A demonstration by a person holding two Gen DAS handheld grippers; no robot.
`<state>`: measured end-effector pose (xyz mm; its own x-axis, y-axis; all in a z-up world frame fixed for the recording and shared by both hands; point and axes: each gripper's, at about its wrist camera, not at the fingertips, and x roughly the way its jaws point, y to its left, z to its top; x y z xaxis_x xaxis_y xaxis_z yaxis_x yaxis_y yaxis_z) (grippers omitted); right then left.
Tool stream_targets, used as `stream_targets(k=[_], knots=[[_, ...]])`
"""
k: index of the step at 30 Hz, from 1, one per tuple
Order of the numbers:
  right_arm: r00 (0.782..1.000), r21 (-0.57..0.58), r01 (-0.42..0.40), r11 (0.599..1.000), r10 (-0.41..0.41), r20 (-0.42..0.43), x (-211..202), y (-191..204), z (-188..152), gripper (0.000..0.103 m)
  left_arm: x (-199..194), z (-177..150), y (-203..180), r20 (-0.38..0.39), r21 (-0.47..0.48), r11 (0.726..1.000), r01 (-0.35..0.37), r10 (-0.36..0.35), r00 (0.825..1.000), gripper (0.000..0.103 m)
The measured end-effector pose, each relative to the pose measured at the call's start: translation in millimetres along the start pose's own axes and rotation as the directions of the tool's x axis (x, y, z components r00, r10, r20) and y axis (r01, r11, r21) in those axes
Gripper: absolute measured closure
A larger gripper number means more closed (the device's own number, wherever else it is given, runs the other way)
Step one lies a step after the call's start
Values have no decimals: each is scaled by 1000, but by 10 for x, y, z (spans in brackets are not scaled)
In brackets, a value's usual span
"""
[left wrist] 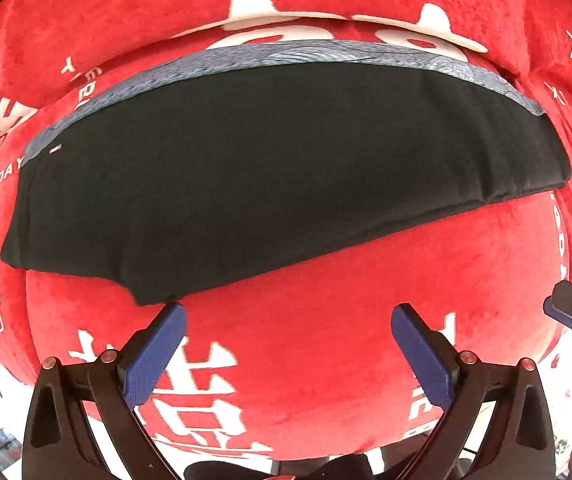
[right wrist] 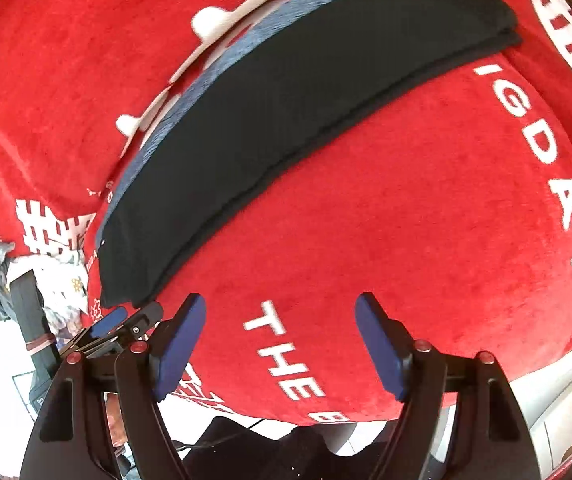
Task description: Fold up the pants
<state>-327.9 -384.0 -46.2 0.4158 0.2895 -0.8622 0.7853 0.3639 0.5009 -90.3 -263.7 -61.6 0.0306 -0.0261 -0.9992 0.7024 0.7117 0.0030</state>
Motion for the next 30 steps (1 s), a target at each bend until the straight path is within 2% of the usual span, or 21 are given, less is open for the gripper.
stream_targets(k=[8,12,17,20,23,28,29,30], knots=[[999,31,-31,999,30,38,-245,-381,430,23,43,306,-454,13,-1,1000,-18,18,1000,0],[992,83,-64,994,55,112,-371,-682,727,23,127,530,-620,16,-7,1000,-4,4,1000,0],[967,218,-175,960,126,222,-381,-1234,1102,23,159,879,-925,106,3,1000,20,-20,994,0],[956,274,-219,936,149,252,-312,-1507,1284,23,270,1018,-1103,138,14,1000,14,-15,990,0],[942,299,-262,917,177,284,-288,-1694,1319,26,471,1031,-1220,117,3,1000,13,-13,993,0],[906,309,-361,880,252,340,-272,-1843,1373,27,483,982,-1207,149,-16,1000,13,-11,989,0],[892,310,-393,866,277,357,-244,-1861,1440,27,476,998,-1197,140,-12,1000,22,-20,990,3],[879,313,-424,850,302,370,-214,-1862,1507,28,457,1014,-1198,134,-5,1000,26,-25,991,16]])
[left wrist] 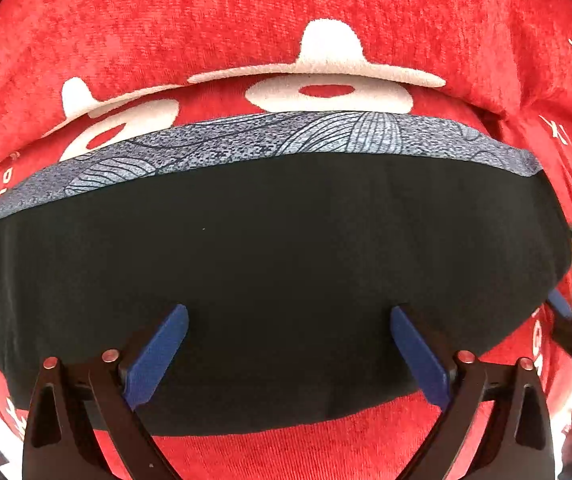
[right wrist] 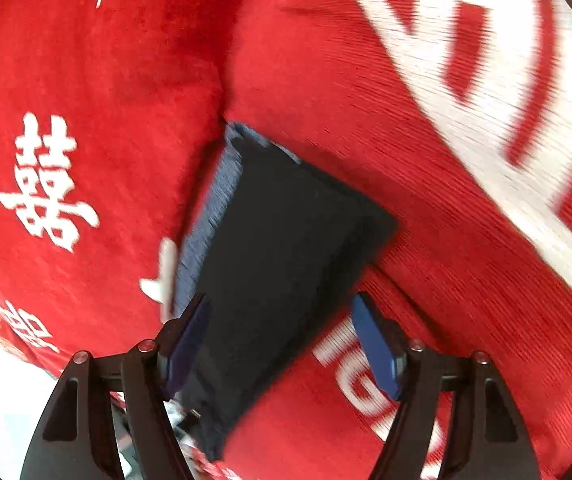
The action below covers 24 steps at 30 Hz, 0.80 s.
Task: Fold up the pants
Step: 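Grasp the end of the black pants band with the right gripper and fold it over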
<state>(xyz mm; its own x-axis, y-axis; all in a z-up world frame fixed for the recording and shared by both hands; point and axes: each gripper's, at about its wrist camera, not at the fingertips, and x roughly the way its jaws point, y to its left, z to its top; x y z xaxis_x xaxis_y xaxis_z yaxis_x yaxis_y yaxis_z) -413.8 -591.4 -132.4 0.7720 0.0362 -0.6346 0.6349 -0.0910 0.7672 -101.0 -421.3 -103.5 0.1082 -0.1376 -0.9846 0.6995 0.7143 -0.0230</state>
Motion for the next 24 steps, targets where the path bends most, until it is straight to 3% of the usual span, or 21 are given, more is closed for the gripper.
stream_targets(k=[1,2,3,4,6,8,10,12,14,15,19,21,22,23,24], knots=[[1000,15,-16,1000,16,1,54,6,33,33,-60,34,-17,1,15,1000,7,-7,1000,26],[1000,35,-30,999,30,-3,118,18,79,42,-117,69,-41,3,25,1000,10,-10,1000,46],[999,56,-33,998,34,-15,174,37,96,85,-192,120,-53,8,32,999,12,-12,1000,52],[999,81,-37,996,40,-35,216,41,120,90,-283,185,-55,34,25,1000,8,-9,999,52],[997,55,-61,997,64,-38,160,160,125,90,-404,322,-69,93,15,1000,-1,0,996,52],[998,-58,-58,997,55,-43,50,423,79,90,-381,495,-142,133,11,1000,-17,15,991,52],[997,-146,-72,987,65,-52,-44,668,19,90,-188,584,-236,110,-3,1000,-7,7,994,52],[997,-225,-71,972,60,-57,-85,877,-52,90,121,537,-369,27,-4,1000,12,-11,1000,50],[997,-300,-64,952,48,-60,-98,1060,-119,90,102,430,-526,119,44,997,-63,58,991,49],[997,-338,-62,939,42,-68,-86,1161,-156,90,88,404,-588,126,78,994,-81,71,989,49],[997,-482,-36,875,-3,-81,-87,1518,-305,90,23,466,-371,58,23,999,31,-32,998,49],[996,-549,-23,836,-26,-81,-96,1690,-406,90,-103,453,-117,65,-34,998,59,-57,996,48],[996,-583,-17,812,-38,-83,-93,1796,-475,90,-177,431,25,78,-55,996,68,-63,995,44],[995,-619,-9,785,-54,-83,-82,1917,-560,90,-243,405,162,90,-72,995,73,-67,994,26],[994,-658,5,753,-75,-78,-60,2042,-663,90,-332,360,345,109,-93,993,74,-63,992,19]])
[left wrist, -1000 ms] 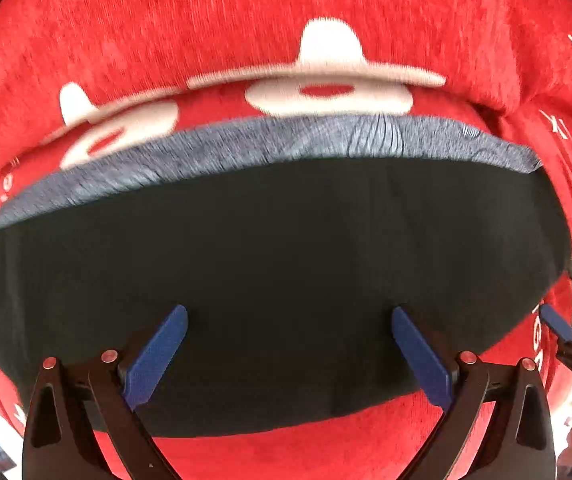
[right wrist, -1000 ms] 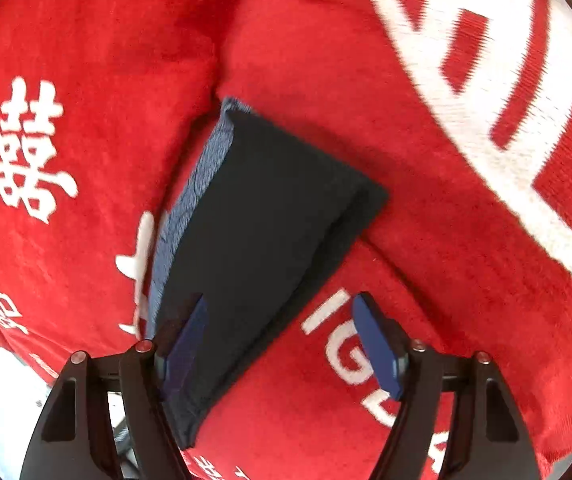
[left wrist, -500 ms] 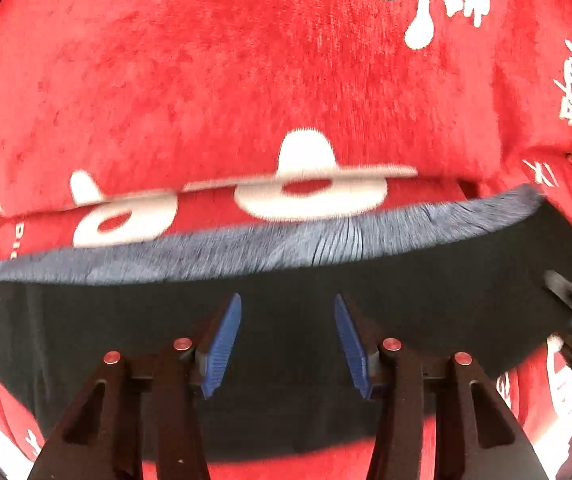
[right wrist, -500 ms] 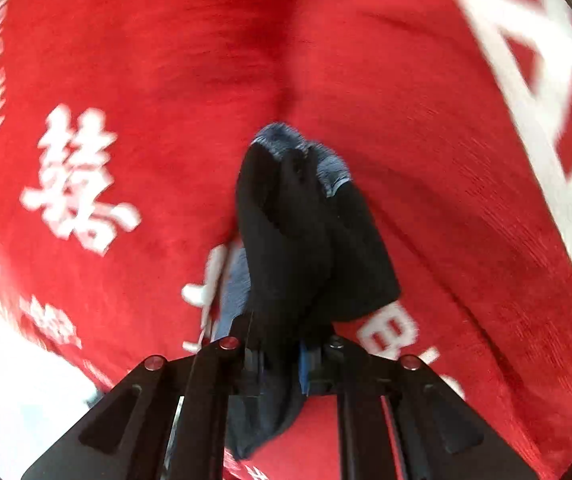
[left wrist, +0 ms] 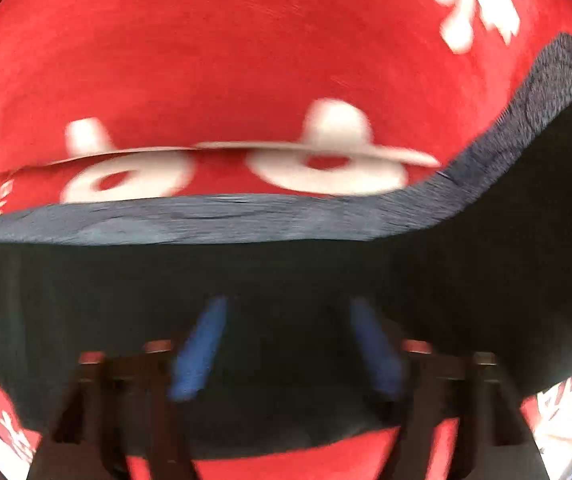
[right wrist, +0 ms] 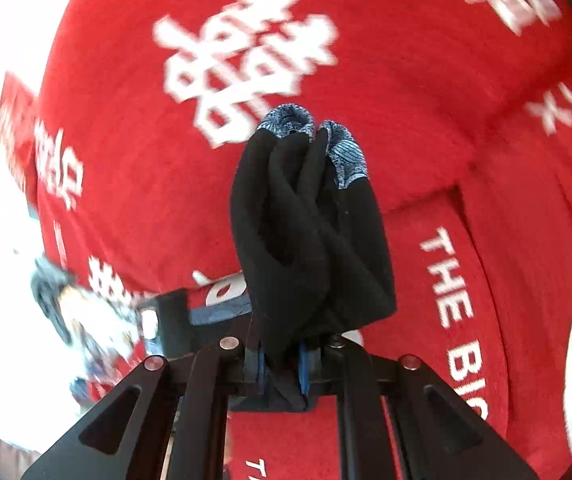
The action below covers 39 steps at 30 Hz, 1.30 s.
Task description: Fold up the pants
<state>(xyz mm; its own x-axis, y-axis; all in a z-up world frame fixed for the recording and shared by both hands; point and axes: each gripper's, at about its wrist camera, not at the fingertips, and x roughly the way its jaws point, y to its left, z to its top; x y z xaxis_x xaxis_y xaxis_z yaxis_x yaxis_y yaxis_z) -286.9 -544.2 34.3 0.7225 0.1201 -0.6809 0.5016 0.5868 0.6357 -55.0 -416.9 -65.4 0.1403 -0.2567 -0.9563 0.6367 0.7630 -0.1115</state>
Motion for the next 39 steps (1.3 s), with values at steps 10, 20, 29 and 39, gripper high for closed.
stream_targets(k=[10,20,29,39], knots=[[970,-390,149,909,-212,-123,1118,1477,-638,89,-499,-502,1980,-28,-126,990,-71,68,997,19],[862,-699,274,660,-491,-125,2178,2245,-1796,38,-579,-565,2487,-48,-115,992,56,-62,997,19],[958,338,37,941,64,-280,1546,905,-1371,33,-501,-239,1796,-116,-28,932,362,-363,925,19],[971,625,-27,780,169,-168,1816,384,-1464,98,-154,-108,1451,-219,-22,928,371,-366,904,95]])
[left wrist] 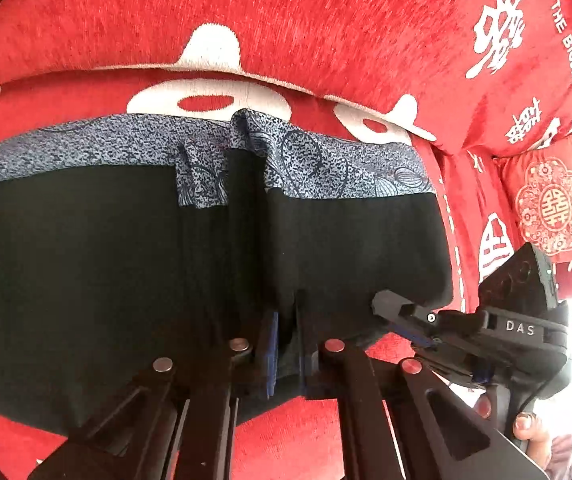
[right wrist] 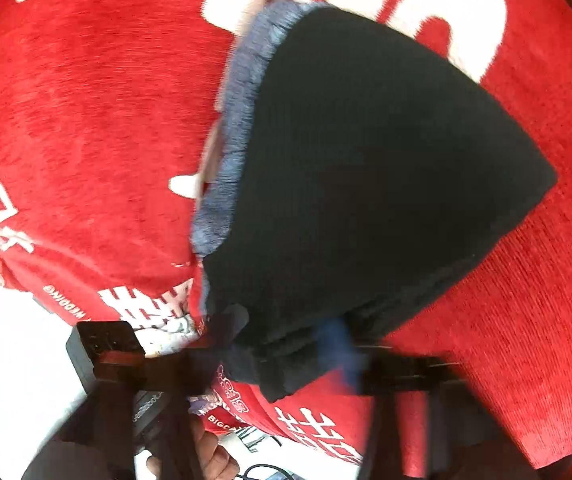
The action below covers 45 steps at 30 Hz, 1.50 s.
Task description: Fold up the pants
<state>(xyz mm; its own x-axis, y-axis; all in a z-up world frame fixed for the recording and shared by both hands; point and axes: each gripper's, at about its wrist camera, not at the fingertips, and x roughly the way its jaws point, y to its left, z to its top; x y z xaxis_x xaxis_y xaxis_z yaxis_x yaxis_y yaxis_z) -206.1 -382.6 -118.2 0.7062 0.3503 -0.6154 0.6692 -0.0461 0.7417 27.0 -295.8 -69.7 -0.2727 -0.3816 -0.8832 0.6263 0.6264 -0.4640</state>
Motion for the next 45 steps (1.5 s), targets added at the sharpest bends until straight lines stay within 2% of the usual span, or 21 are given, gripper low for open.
stream_targets(k=[6,9,11,14,15,18,22,23,25,27,28,31,32,33,34,35,37,39,42,44,45], knots=[[997,-156,55,986,-62,-39,-8,291,-178,99,-57,-243,53,33,23,993,-117,117,993,94],[980,-193,170,966,-186,-66,263,191,-194,98,32,-247,94,29,-8,993,-117,118,993,94],[978,-213,165,963,-187,-89,274,239,-157,94,20,-238,70,38,1,993,-118,118,992,94],[957,-404,169,899,-248,-151,115,610,-199,61,33,-221,81,31,-4,994,-108,108,994,94],[960,-487,135,863,-235,-151,-15,775,-205,57,36,-213,71,28,-5,994,-108,108,994,94],[969,-611,191,768,-248,-8,-379,1035,2,42,29,-218,73,27,-5,994,-114,114,993,94],[939,-553,335,763,-322,124,-458,868,709,42,18,-227,81,28,-8,993,-118,118,993,94],[935,-533,343,773,-335,115,-386,806,803,43,16,-228,85,28,-10,993,-116,116,993,94],[937,-492,323,808,-347,45,-177,672,1054,69,4,-229,94,29,-12,993,-116,117,993,94],[930,-476,328,816,-367,12,17,629,1121,68,-10,-236,98,37,-14,993,-116,117,992,94],[915,-511,364,779,-401,41,34,652,1081,68,-22,-243,99,40,-19,993,-115,116,992,94],[813,-639,536,551,-542,214,145,941,801,57,-93,-265,78,38,-36,989,-145,147,988,90],[769,-661,590,464,-572,285,159,1061,684,56,-132,-272,72,45,-38,984,-173,174,984,74],[750,-665,615,423,-575,328,38,1056,652,56,-218,-289,79,70,-46,976,-212,215,974,53],[750,-668,625,403,-548,371,-33,1178,515,56,-304,-310,100,99,-58,972,-229,234,967,44],[770,-676,608,416,-514,378,-72,1284,427,56,-385,-334,138,123,-72,970,-234,241,963,39],[841,-703,519,487,-438,317,-110,1445,242,56,-462,-366,234,117,-92,964,-251,261,958,39],[894,-727,394,563,-419,160,127,1554,82,56,-524,-417,364,109,-115,952,-283,295,949,39],[897,-758,354,548,-428,109,570,1664,-155,56,-626,-509,580,97,-143,934,-327,342,935,39],[865,-771,403,493,-482,144,951,1712,-312,58,-695,-615,774,93,-176,927,-332,351,932,39],[850,-766,423,484,-505,151,1122,1675,-338,69,-699,-650,831,87,-187,923,-337,357,930,39]])
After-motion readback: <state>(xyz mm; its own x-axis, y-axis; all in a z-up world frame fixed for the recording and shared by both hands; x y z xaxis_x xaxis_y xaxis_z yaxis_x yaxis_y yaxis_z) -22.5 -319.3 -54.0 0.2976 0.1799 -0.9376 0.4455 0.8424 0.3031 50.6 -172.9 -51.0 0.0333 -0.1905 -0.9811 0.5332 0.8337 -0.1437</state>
